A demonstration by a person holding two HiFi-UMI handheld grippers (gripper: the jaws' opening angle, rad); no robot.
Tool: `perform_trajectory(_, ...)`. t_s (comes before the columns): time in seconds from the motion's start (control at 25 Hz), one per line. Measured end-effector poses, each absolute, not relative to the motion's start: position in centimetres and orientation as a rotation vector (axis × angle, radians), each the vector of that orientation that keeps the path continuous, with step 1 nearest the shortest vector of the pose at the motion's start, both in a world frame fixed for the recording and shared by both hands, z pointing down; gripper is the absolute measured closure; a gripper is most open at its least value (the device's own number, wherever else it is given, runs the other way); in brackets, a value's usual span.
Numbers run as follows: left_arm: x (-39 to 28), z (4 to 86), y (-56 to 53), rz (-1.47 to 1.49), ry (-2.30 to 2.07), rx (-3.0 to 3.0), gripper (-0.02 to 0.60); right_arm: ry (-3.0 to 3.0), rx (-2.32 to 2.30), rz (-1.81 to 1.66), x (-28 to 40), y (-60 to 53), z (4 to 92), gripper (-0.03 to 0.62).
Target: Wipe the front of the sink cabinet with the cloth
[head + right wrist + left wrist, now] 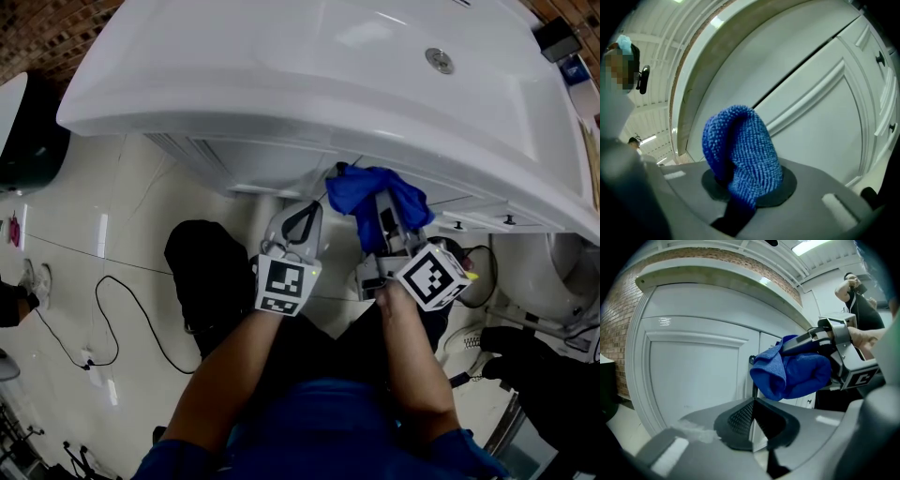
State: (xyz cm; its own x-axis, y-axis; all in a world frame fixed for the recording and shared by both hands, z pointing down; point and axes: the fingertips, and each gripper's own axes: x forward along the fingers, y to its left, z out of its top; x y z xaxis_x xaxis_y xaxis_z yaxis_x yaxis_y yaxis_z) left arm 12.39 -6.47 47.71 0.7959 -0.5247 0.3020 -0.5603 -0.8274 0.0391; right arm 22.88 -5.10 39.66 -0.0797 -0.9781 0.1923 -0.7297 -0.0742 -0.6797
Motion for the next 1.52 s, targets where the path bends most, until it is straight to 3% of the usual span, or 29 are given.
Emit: perform_trajectory(1.52,8.6,49.9,-8.5,0.524,-0.915,2.735,0.58,1.564,-2.02,-1.746,20.4,-7.1,70.1,0.523)
